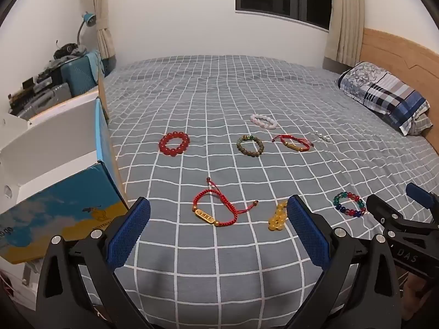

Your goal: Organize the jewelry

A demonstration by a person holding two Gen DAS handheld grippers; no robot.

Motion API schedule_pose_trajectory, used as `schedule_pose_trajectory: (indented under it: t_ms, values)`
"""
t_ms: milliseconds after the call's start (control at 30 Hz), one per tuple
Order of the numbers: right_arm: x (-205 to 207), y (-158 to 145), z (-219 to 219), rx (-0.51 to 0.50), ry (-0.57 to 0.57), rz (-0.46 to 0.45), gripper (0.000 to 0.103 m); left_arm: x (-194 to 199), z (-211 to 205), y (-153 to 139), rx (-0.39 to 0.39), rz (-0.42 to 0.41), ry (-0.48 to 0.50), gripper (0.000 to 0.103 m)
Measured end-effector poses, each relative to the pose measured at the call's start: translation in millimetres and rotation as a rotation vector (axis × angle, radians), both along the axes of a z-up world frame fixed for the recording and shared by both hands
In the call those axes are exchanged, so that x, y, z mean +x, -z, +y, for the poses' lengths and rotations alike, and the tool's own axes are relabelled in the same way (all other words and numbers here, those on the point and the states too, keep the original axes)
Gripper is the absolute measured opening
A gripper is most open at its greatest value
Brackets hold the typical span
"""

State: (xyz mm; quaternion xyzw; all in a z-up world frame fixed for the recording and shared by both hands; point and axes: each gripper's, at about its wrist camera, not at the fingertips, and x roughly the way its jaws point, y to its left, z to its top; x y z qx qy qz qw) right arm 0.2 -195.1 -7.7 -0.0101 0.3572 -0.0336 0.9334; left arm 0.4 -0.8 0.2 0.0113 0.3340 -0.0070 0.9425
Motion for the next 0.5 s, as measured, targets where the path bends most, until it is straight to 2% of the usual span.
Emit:
schedule_pose_trajectory:
  t_ms: [500]
  values:
    - [-2.3, 1.5, 7.4, -0.012, -0.017, -0.021, 0.095, -2.0, 3.3, 2.3, -0.026, -0.003, -0.017, 0.097]
